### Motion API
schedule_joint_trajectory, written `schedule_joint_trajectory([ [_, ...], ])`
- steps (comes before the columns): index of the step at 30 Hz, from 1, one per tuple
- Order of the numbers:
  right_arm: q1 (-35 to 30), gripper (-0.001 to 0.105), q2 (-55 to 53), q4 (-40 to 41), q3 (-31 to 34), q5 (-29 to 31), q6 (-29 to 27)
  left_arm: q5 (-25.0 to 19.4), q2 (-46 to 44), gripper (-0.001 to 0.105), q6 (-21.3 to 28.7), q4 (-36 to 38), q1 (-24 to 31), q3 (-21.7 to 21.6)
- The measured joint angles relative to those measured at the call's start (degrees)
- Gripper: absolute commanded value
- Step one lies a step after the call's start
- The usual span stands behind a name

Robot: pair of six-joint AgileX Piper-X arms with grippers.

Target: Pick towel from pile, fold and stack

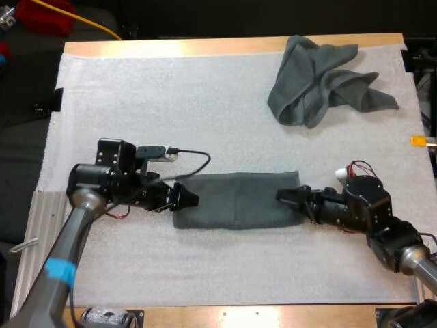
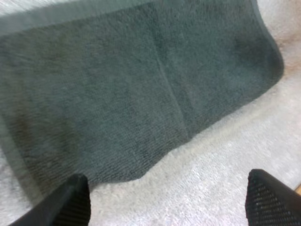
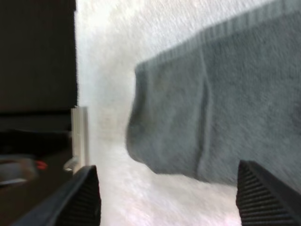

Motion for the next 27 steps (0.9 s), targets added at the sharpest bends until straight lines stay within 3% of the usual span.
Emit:
schedule_joint_trajectory([
  [8,0.0,0.061,-7.7,17.27,-1.12,2.72,-9.04,-2.74,-11.26,0.066,0.07,5.4,0.0,0.0],
  [15,0.0,0.061,-11.67,32.15,-6.56,7.25,-16.81,-3.21,-21.06,0.066,0.07,8.89,0.0,0.0],
  [27,0.0,0.061,-15.59,47.52,-14.22,15.83,-22.53,-3.4,-31.22,0.066,-0.79,14.63,0.0,0.0],
])
